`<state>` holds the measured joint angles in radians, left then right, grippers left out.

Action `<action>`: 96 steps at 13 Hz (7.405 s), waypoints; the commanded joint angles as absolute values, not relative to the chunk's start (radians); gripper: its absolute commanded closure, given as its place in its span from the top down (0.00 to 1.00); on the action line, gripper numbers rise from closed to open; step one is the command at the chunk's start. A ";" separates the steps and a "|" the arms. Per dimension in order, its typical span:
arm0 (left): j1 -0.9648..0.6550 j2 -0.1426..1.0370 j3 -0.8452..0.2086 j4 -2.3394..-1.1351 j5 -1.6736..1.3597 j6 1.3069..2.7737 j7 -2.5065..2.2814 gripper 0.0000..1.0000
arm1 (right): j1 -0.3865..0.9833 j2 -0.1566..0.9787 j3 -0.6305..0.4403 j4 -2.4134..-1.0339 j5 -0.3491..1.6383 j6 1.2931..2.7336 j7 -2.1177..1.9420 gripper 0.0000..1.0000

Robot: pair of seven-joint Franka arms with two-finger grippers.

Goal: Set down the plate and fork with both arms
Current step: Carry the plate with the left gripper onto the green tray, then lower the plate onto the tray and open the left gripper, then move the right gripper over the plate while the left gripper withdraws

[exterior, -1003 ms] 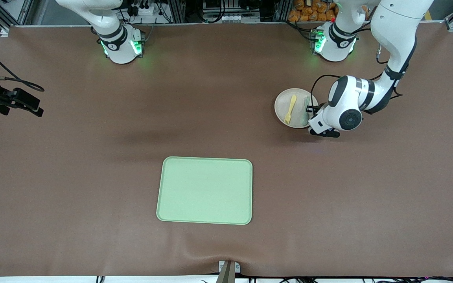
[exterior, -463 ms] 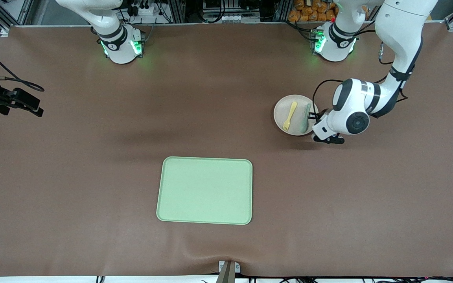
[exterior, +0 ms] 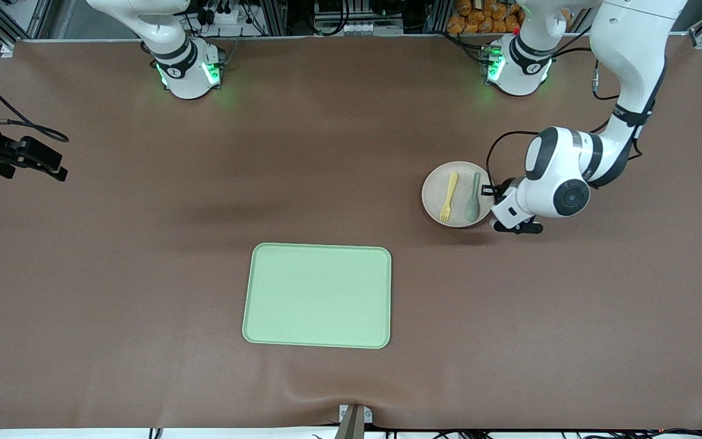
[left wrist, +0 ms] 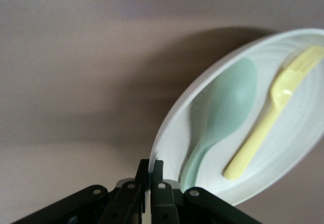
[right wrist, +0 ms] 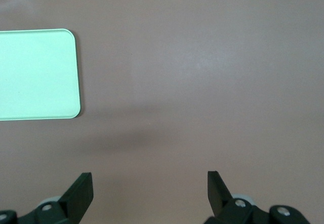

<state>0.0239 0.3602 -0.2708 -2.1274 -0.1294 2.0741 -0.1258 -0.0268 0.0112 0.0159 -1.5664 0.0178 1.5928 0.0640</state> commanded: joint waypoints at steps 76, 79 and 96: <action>0.066 0.334 -0.259 -1.552 -0.204 1.772 -0.434 1.00 | 0.199 0.271 0.038 -1.479 0.111 1.779 0.064 1.00; 0.136 0.206 -0.261 -1.602 -0.132 1.686 -0.388 1.00 | 0.247 0.343 0.038 -1.470 0.109 1.857 0.149 1.00; 0.008 -0.023 -0.133 -1.586 0.043 1.468 -0.157 1.00 | 0.514 0.813 0.005 -1.139 0.086 2.194 0.489 1.00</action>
